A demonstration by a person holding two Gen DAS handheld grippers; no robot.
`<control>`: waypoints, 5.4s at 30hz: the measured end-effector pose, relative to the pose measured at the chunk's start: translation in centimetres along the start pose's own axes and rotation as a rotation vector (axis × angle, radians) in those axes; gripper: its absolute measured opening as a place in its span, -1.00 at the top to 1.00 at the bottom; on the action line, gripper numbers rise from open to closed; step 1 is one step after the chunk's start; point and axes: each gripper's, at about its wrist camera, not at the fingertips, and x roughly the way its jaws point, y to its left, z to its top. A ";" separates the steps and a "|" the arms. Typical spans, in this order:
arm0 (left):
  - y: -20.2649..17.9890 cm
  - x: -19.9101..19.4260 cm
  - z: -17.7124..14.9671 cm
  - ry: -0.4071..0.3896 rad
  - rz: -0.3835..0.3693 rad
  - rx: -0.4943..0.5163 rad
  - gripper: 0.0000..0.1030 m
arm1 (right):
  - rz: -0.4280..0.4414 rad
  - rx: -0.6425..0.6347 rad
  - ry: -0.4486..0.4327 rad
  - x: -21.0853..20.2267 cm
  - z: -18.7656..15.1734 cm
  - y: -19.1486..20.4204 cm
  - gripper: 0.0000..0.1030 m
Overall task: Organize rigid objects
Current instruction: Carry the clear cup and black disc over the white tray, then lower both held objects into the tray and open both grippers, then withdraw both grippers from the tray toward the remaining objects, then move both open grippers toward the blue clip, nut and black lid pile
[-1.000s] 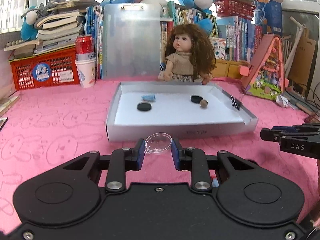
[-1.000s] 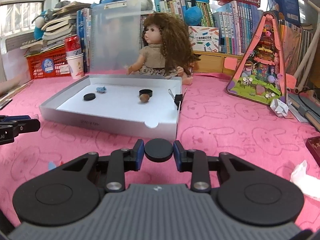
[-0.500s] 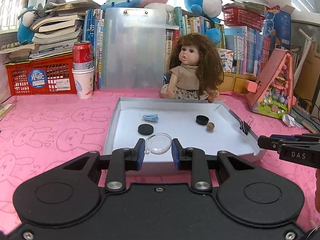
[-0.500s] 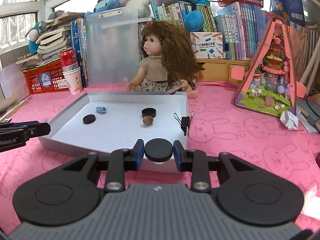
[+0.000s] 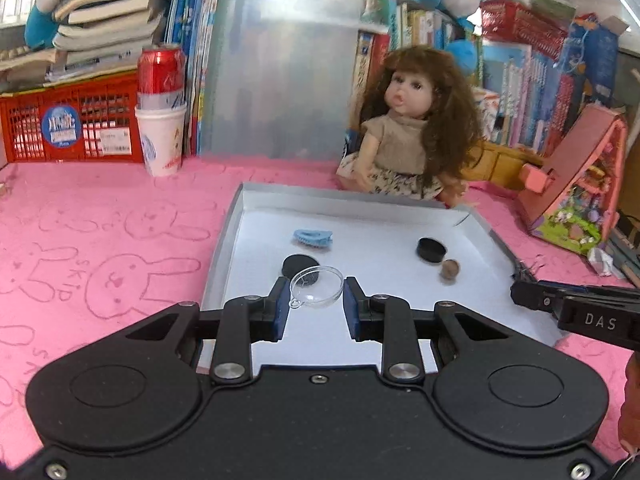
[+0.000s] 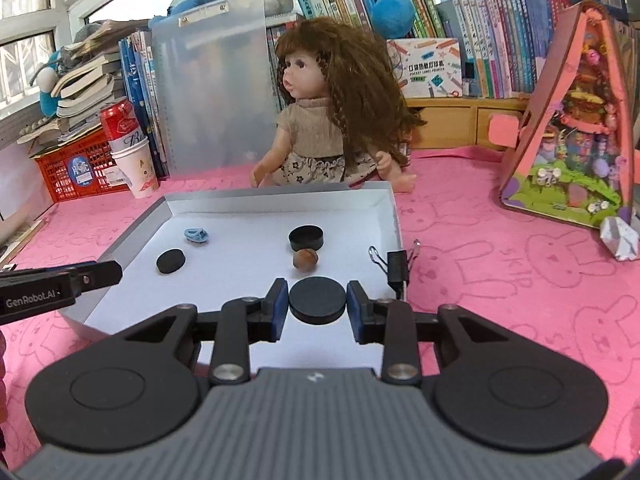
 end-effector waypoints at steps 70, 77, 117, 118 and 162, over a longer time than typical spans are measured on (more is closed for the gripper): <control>-0.9 2.3 0.0 -0.010 0.055 0.079 -0.37 | 0.041 -0.088 -0.013 2.5 0.8 0.5 -0.62; -1.8 -0.1 -0.4 -0.038 0.009 0.102 -0.46 | 0.063 -0.093 -0.019 0.9 0.2 0.5 -0.69; -3.4 -9.4 -8.7 0.010 -0.139 0.164 -0.50 | 0.159 -0.279 -0.069 -9.1 -8.1 0.0 -0.81; -3.4 -9.6 -9.0 0.016 -0.144 0.166 -0.50 | 0.164 -0.290 -0.069 -9.4 -8.4 0.1 -0.82; -6.1 -10.4 -13.6 0.028 -0.211 0.277 -0.43 | 0.274 -0.365 0.030 -10.4 -12.0 1.0 -0.05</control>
